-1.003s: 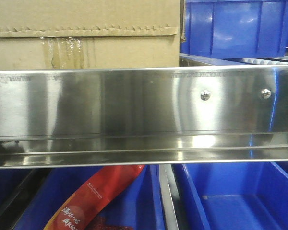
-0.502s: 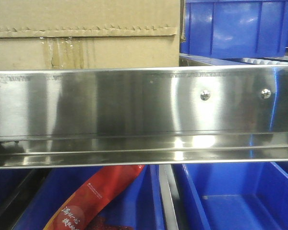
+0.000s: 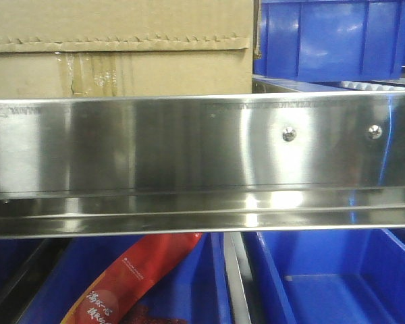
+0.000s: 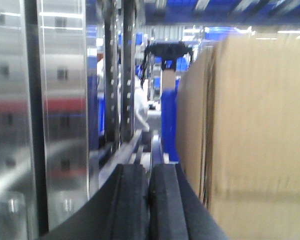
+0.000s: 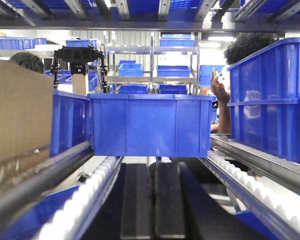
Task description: Grab carton from right shelf to conveyor
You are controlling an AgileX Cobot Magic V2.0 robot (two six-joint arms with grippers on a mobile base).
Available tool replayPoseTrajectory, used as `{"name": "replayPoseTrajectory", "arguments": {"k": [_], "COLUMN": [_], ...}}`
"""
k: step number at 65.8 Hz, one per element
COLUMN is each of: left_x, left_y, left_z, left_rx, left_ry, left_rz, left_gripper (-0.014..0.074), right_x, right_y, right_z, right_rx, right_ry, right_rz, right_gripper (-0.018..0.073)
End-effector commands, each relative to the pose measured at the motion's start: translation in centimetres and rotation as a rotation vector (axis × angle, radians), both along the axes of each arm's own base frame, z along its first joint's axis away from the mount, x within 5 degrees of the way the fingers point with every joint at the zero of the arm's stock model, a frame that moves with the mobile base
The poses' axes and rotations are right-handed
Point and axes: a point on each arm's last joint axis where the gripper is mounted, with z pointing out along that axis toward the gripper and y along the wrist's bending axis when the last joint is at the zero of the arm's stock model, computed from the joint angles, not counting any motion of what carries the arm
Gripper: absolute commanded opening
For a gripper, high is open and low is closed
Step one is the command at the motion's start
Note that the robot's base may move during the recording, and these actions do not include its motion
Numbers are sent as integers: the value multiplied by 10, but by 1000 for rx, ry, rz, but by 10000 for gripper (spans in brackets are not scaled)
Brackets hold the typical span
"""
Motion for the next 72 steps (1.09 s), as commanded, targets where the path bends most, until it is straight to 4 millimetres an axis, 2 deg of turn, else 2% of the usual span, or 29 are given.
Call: {"name": "replayPoseTrajectory", "arguments": {"k": [1,5,10,13,17,22,27,32,45,61,72], "left_x": [-10,-15,-17,-17,-15,-10,-1,6,27,82,122], "left_y": [-1,-1,-1,0,0,0,0,0,-7,-18,-21], "left_z": [25,43,61,73,87,101,109,119,150,184,206], "left_rx": [27,32,29,28,28,28,20,-12,-23,-11,-22], "left_ry": [-13,-1,39,45,41,45,68,109,205,434,603], "left_rz": [2,6,8,9,9,9,6,-13,-128,-190,-178], "left_gripper": [-3,-3,13,57,136,283,395,452,456,456,456], "right_x": [-12,-18,-20,-19,-13,0,14,26,60,108,147], "right_y": [1,2,2,3,3,4,5,8,30,80,106], "right_z": [34,54,78,91,101,109,112,119,161,222,253], "right_rx": [0,-6,-8,-1,8,8,5,18,24,-56,-107], "right_ry": [-3,21,35,31,45,84,133,171,300,439,603], "right_rz": [21,32,40,45,49,49,49,71,247,474,528], "right_gripper": [-67,-46,62,167,297,478,568,554,517,517,517]}}
